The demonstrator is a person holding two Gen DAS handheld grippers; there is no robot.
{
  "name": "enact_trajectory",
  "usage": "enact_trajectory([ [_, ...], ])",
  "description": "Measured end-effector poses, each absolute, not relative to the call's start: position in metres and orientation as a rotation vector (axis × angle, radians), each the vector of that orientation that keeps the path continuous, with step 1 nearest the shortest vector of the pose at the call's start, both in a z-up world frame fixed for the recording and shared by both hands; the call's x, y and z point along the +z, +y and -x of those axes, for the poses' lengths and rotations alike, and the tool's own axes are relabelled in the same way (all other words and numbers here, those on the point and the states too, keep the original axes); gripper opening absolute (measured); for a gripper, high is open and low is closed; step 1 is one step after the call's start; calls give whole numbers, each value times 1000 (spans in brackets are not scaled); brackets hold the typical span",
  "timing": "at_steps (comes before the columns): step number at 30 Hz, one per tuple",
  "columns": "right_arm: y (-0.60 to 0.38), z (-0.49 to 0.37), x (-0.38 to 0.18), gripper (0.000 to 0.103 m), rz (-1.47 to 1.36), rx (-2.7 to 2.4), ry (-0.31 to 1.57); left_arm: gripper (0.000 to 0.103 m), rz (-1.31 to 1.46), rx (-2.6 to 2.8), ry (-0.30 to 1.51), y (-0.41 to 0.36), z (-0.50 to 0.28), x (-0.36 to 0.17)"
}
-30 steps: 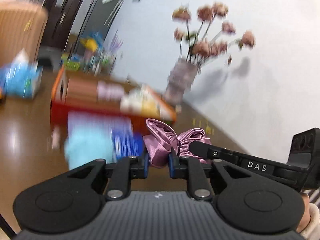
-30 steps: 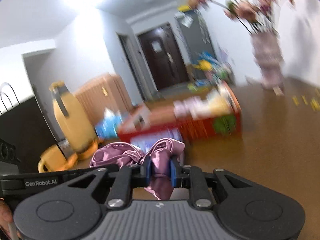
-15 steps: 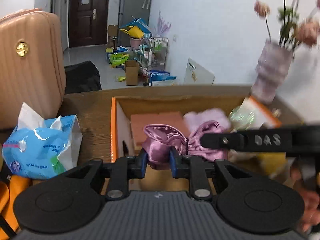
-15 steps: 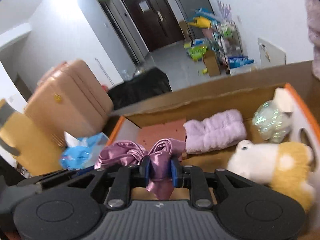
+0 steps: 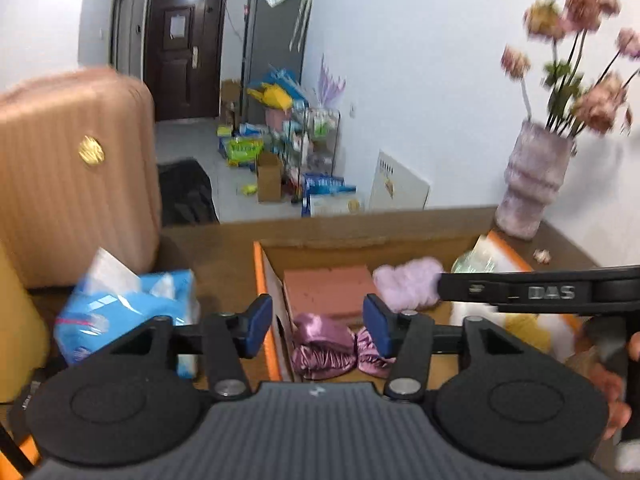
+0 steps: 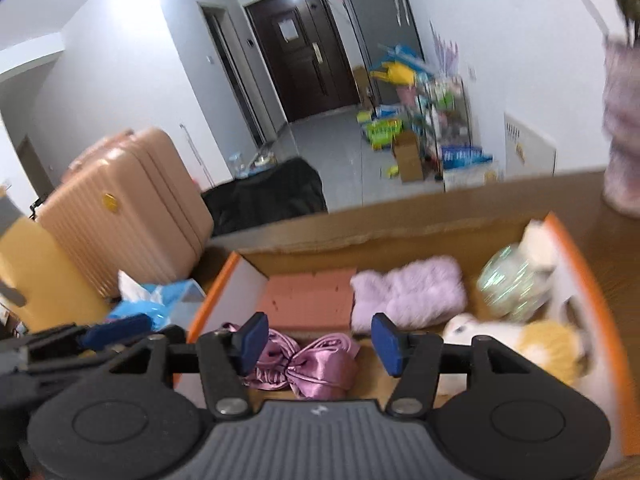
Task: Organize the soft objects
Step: 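Carry the pink bow into the box and open both grippers, then withdraw both grippers from the box back toward the pile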
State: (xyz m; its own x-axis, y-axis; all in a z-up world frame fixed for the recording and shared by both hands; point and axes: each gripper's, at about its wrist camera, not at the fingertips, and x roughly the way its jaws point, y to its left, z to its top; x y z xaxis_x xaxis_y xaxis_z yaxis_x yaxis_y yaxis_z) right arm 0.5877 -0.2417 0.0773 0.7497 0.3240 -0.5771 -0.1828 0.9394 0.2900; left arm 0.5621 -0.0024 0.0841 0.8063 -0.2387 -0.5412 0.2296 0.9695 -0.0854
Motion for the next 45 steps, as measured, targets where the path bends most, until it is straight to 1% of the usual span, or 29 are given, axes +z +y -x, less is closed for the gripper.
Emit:
enact_trajectory([
  [1,-248,-576,88,62,-202,270,646,61,16,-239,560,3,-551,94],
  [2,-253,-564,99,64,-182,262,626,68,13,-225,540,7,-538,103],
  [3,-258,-548,110,69,-158,255,601,73,4,-211,517,11,-523,112],
  [4,-264,-535,119,73,-135,253,582,80,-7,-202,501,15,-510,120],
  [5,-270,-518,130,74,-102,252,557,84,-16,-188,487,19,-494,127],
  [6,-275,-504,138,79,-73,249,534,86,-20,-180,476,23,-480,134],
  [7,-281,-484,148,82,-39,241,504,91,-18,-181,464,27,-463,140],
  [8,-285,-469,155,84,-20,232,479,95,-15,-190,447,31,-446,146],
  [9,-290,-452,162,86,-6,222,449,97,-16,-195,428,35,-431,152],
  [10,-290,-452,162,87,-6,222,449,98,-22,-196,412,37,-417,157],
  [12,-303,-413,178,87,-25,204,397,99,-43,-194,382,38,-391,167],
  [16,-308,-388,190,87,-62,215,371,99,-59,-181,355,36,-356,181],
  [18,-309,-362,200,88,-59,219,333,100,-71,-182,332,35,-340,187],
  [22,-307,-342,204,90,-61,230,315,101,-84,-183,299,34,-311,191],
  [25,-306,-324,196,90,-63,229,308,101,-58,-165,303,39,-287,184],
  [29,-304,-257,153,92,-74,239,254,103,25,-197,252,53,-225,154],
  [30,-302,-240,142,94,-70,240,249,103,41,-207,238,56,-205,142],
  [32,-297,-207,118,94,-68,246,254,103,67,-214,220,60,-172,121],
  [35,-292,-161,82,95,-80,286,269,103,151,-251,274,71,-137,86],
  [36,-292,-161,82,96,-80,286,269,103,171,-286,301,75,-128,77],
  [37,-288,-138,61,96,-56,316,282,103,173,-318,322,77,-120,67],
  [40,-284,-126,44,96,-52,334,355,103,127,-314,346,76,-111,56],
  [45,-276,-128,42,96,-35,293,347,103,136,-305,359,77,-123,55],
])
